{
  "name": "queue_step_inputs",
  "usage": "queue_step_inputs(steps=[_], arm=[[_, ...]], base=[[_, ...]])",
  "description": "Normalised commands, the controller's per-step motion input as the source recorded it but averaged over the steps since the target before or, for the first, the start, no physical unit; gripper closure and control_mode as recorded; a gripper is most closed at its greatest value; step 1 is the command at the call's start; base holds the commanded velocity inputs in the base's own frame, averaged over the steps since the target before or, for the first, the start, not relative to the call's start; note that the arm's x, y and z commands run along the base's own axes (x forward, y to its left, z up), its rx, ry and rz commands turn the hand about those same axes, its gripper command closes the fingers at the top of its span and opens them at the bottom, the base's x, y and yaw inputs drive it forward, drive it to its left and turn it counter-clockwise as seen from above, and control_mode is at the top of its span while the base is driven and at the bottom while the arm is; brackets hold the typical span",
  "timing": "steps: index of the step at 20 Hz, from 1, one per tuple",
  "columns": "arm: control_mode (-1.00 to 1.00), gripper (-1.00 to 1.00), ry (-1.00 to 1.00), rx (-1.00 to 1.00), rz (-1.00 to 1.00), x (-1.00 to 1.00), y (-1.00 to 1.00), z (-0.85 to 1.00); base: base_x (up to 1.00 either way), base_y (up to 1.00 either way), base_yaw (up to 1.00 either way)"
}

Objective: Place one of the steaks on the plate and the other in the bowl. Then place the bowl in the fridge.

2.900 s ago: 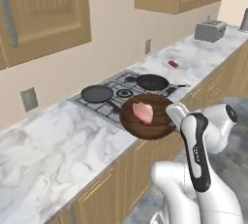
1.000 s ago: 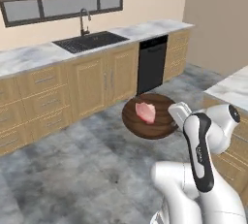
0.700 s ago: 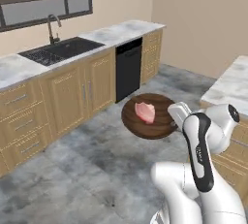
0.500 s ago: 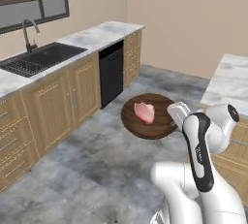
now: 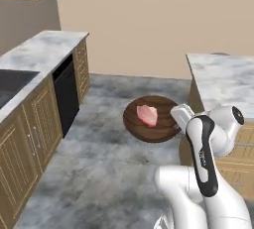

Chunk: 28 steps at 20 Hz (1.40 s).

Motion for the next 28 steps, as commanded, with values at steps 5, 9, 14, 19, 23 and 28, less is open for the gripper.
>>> queue_step_inputs(steps=[5,9,14,19,23,28], arm=[[1.00,1.00,0.00,0.00,0.00,0.00,0.00,0.00],[1.00,1.00,0.00,0.00,0.00,0.00,0.00,0.00],[1.00,1.00,0.00,0.00,0.00,0.00,0.00,0.00],[1.00,1.00,0.00,0.00,0.00,0.00,0.00,0.00],[1.00,1.00,0.00,0.00,0.00,0.00,0.00,0.00],[1.00,1.00,0.00,0.00,0.00,0.00,0.00,0.00]], base=[[0.99,0.78,-0.66],[0.99,0.78,-0.65],[1.00,0.77,-0.64],[0.76,0.97,-0.53],[0.72,0.98,-0.41],[0.94,0.68,-0.22]])
